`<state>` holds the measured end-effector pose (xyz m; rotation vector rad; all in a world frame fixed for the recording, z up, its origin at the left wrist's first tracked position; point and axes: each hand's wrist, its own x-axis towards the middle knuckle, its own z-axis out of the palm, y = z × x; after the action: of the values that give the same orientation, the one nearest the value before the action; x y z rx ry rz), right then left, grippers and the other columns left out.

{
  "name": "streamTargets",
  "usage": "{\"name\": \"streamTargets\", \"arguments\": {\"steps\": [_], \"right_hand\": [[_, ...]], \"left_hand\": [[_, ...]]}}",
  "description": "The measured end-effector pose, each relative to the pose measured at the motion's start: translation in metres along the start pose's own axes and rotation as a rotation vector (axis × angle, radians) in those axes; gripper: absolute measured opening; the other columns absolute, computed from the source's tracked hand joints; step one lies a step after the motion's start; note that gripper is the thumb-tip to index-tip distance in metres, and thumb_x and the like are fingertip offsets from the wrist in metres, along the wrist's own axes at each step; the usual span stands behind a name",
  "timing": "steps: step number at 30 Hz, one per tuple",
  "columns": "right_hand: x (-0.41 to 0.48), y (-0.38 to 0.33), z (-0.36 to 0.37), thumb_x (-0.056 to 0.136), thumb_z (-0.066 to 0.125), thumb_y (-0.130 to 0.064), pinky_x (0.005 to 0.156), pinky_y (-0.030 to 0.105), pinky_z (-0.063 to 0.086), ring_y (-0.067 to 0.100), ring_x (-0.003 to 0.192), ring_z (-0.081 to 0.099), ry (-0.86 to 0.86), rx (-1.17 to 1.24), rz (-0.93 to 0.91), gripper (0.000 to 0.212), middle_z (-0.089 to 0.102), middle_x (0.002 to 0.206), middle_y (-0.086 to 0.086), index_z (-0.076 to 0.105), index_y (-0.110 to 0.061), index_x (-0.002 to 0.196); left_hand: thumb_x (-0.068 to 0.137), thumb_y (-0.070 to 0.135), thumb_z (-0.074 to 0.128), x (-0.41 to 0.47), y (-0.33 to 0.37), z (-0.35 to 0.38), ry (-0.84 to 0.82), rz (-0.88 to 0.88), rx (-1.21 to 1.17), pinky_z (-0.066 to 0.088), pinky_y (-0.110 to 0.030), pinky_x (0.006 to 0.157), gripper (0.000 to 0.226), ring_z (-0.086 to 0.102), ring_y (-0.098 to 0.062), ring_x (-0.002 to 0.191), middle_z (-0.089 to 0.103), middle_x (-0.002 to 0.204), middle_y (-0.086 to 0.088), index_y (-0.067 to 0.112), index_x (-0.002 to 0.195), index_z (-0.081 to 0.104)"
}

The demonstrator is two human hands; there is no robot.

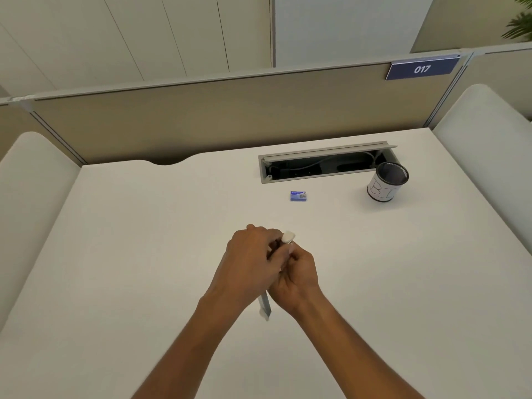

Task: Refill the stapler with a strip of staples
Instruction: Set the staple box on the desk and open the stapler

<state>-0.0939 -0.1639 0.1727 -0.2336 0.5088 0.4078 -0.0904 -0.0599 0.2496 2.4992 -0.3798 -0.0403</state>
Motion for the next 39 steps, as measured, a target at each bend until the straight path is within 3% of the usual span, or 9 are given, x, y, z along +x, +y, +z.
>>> {"name": "streamTargets", "arguments": {"steps": [3,5,10,14,20,23,28,33,39], "right_hand": [[-0.002,-0.002,-0.001,0.093,0.054,-0.015,0.085,0.038,0.062,0.034,0.099,0.075,-0.067,0.003,0.0,0.034,0.075,0.104,0.024,0.074,0.012,0.098],[-0.003,-0.002,-0.001,0.097,0.052,-0.018,0.078,0.042,0.062,0.038,0.103,0.073,-0.079,0.002,-0.006,0.037,0.073,0.11,0.028,0.074,0.012,0.102],[-0.002,-0.004,0.0,0.098,0.048,-0.022,0.082,0.047,0.061,0.037,0.103,0.073,-0.121,0.024,0.006,0.041,0.074,0.11,0.025,0.073,0.009,0.106],[-0.001,-0.004,-0.001,0.1,0.044,-0.023,0.09,0.05,0.059,0.04,0.108,0.071,-0.134,0.022,0.011,0.045,0.071,0.117,0.027,0.069,0.012,0.115],[0.003,-0.007,-0.002,0.098,0.047,-0.022,0.102,0.042,0.048,0.035,0.115,0.063,-0.044,-0.045,0.0,0.046,0.068,0.124,0.025,0.064,0.011,0.123],[0.004,-0.012,-0.001,0.094,0.048,-0.019,0.104,0.041,0.047,0.035,0.12,0.059,-0.011,-0.044,-0.011,0.048,0.063,0.131,0.025,0.059,0.012,0.129],[0.006,-0.02,-0.001,0.088,0.05,-0.006,0.075,0.039,0.063,0.036,0.095,0.073,0.007,-0.048,-0.036,0.044,0.067,0.122,0.03,0.06,0.015,0.125],[0.008,-0.03,-0.002,0.085,0.046,0.004,0.079,0.038,0.062,0.038,0.101,0.071,-0.034,-0.084,-0.075,0.043,0.06,0.132,0.032,0.06,0.017,0.124],[0.007,-0.045,0.001,0.093,0.039,-0.019,0.09,0.045,0.059,0.041,0.113,0.067,-0.187,-0.049,-0.058,0.051,0.061,0.132,0.032,0.062,0.016,0.123]], "left_hand": [[0.094,0.032,0.072,0.002,-0.009,0.002,-0.076,-0.118,-0.155,0.056,-0.038,0.081,0.014,0.067,-0.013,0.087,0.076,0.086,0.004,0.022,0.091,0.081],[0.092,0.035,0.076,0.003,-0.016,-0.002,-0.032,-0.168,-0.338,0.06,-0.032,0.079,0.012,0.072,-0.01,0.082,0.079,0.084,0.007,0.026,0.091,0.083],[0.093,0.035,0.075,0.003,-0.029,-0.013,-0.053,-0.293,-0.791,0.066,-0.04,0.083,0.016,0.079,-0.025,0.086,0.083,0.089,-0.004,0.022,0.098,0.085],[0.094,0.033,0.073,0.002,-0.034,-0.015,-0.084,-0.322,-0.97,0.064,-0.041,0.073,0.025,0.073,-0.03,0.076,0.079,0.091,-0.02,0.012,0.103,0.083],[0.082,0.034,0.079,0.004,-0.044,-0.009,-0.06,-0.466,-1.274,0.061,-0.032,0.064,0.035,0.072,-0.02,0.077,0.076,0.09,-0.012,0.009,0.106,0.082],[0.083,0.031,0.077,0.006,-0.045,-0.002,-0.057,-0.522,-1.367,0.063,-0.034,0.066,0.033,0.074,-0.019,0.078,0.078,0.09,-0.01,0.008,0.105,0.083],[0.08,0.032,0.078,0.009,-0.042,0.007,-0.054,-0.596,-1.456,0.064,-0.034,0.067,0.036,0.076,-0.019,0.079,0.08,0.094,-0.011,0.007,0.105,0.083],[0.079,0.03,0.078,0.013,-0.04,0.011,-0.054,-0.594,-1.512,0.064,-0.034,0.067,0.036,0.078,-0.02,0.082,0.08,0.099,-0.013,0.006,0.106,0.082],[0.083,0.027,0.076,0.018,-0.037,0.008,-0.046,-0.542,-1.558,0.065,-0.034,0.068,0.032,0.078,-0.02,0.084,0.08,0.101,-0.012,0.006,0.106,0.082]]}}
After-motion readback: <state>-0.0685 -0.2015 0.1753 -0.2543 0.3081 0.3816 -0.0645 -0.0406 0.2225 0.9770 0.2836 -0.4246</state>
